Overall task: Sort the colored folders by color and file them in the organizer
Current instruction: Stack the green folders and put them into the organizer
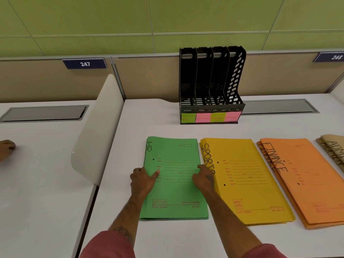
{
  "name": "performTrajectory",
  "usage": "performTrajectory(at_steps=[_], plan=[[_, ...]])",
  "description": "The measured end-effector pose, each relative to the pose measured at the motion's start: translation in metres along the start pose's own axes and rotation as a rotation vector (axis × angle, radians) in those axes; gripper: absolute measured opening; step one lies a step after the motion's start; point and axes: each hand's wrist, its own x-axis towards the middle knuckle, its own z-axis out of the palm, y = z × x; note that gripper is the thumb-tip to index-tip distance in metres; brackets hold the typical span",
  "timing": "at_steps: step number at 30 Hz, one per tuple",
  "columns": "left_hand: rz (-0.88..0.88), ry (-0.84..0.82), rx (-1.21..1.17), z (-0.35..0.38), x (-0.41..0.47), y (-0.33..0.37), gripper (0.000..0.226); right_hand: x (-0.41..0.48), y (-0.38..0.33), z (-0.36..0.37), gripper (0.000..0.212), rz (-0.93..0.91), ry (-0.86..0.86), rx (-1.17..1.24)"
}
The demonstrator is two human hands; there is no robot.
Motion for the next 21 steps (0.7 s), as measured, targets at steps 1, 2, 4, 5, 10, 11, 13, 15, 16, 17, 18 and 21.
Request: performTrajectory(at_steps=[1, 2, 4, 5, 10, 11, 13, 15, 16, 17, 18, 21], plan=[[0.002, 0.011, 0.018, 0.0, -0.001, -0.001, 0.07, 0.001, 0.002, -0.002, 0.054, 0.002, -0.014, -0.003], [0.007, 0.019, 0.033, 0.0, -0.001, -0.001, 0.069, 0.002, 0.004, -0.005, 0.056, 0.004, -0.023, -0.008], [0.025, 0.021, 0.032, 0.0, -0.002, -0.002, 0.066, 0.004, 0.008, -0.011, 0.058, 0.009, -0.024, 0.006], [0.039, 0.011, -0.013, 0.0, -0.002, -0.002, 0.064, 0.005, 0.009, -0.013, 0.058, 0.01, -0.022, 0.018], [0.097, -0.058, -0.43, -0.004, -0.016, 0.007, 0.051, 0.006, 0.009, -0.014, 0.057, -0.003, -0.042, 0.025], [0.115, -0.051, -0.447, -0.004, -0.019, 0.009, 0.05, 0.006, 0.009, -0.014, 0.057, -0.01, -0.051, 0.019], [0.137, -0.029, -0.432, -0.006, -0.023, 0.013, 0.049, 0.005, 0.01, -0.015, 0.057, -0.023, -0.067, 0.009], [0.148, -0.014, -0.376, -0.01, -0.024, 0.016, 0.047, 0.005, 0.009, -0.016, 0.056, -0.035, -0.084, -0.013], [0.16, -0.011, -0.353, -0.011, -0.024, 0.017, 0.045, 0.004, 0.01, -0.016, 0.056, -0.043, -0.09, -0.022], [0.175, -0.013, -0.338, -0.012, -0.024, 0.018, 0.043, 0.003, 0.01, -0.017, 0.055, -0.051, -0.096, -0.026], [0.187, -0.014, -0.33, -0.013, -0.024, 0.019, 0.041, 0.002, 0.01, -0.018, 0.056, -0.053, -0.104, -0.025], [0.205, -0.019, -0.322, -0.016, -0.024, 0.024, 0.039, 0.001, 0.01, -0.021, 0.057, -0.063, -0.142, -0.04]])
